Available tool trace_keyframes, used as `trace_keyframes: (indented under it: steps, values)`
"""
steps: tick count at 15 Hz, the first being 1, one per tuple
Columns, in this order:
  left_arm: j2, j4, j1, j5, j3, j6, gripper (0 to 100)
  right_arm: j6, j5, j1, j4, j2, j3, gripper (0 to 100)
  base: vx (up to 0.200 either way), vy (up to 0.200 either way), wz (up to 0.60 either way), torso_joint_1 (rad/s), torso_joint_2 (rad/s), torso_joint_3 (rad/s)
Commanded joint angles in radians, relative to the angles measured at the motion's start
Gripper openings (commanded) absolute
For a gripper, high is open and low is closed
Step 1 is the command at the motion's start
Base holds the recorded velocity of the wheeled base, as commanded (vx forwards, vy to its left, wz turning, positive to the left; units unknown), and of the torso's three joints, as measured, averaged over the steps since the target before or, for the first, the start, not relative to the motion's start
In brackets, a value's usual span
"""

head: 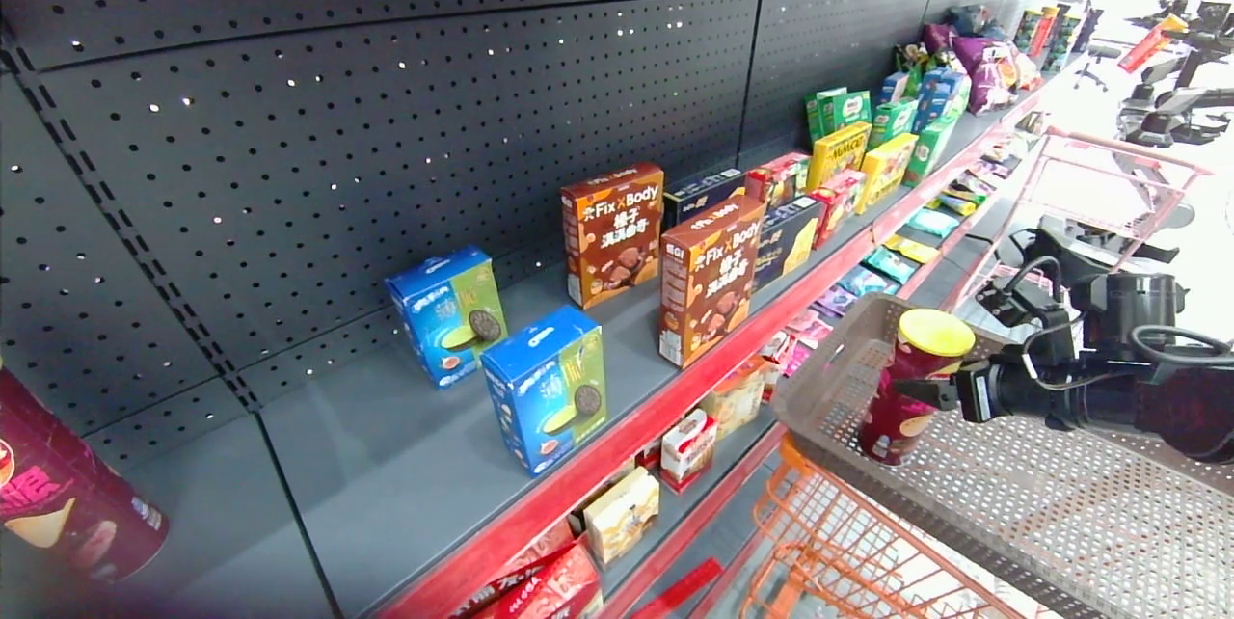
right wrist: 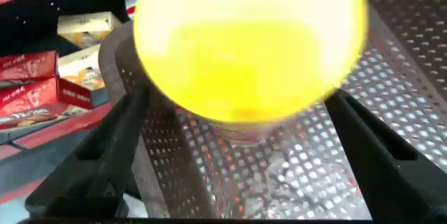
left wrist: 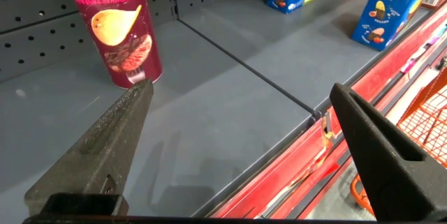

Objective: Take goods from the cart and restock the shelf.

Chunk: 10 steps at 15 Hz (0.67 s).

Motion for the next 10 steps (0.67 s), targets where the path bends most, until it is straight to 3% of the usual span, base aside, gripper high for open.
trace_keyframes:
  steps: [1, 5, 10]
  values:
    - [0.001, 0.000, 0.000, 0.002, 0.000, 0.000, 100, 0.000, 0.000, 0.009, -0.048, 0.029, 0.029, 100, 0.000, 0.000, 0.00, 0.000, 0.00, 0.000]
    - [0.001, 0.000, 0.000, 0.000, 0.000, 0.000, 100, -0.002, -0.008, 0.006, -0.275, 0.039, 0.195, 100, 0.000, 0.000, 0.00, 0.000, 0.00, 0.000]
    - [0.001, 0.000, 0.000, 0.002, 0.000, 0.000, 100, 0.001, -0.008, -0.005, -0.384, 0.050, 0.255, 100, 0.000, 0.000, 0.00, 0.000, 0.00, 0.000]
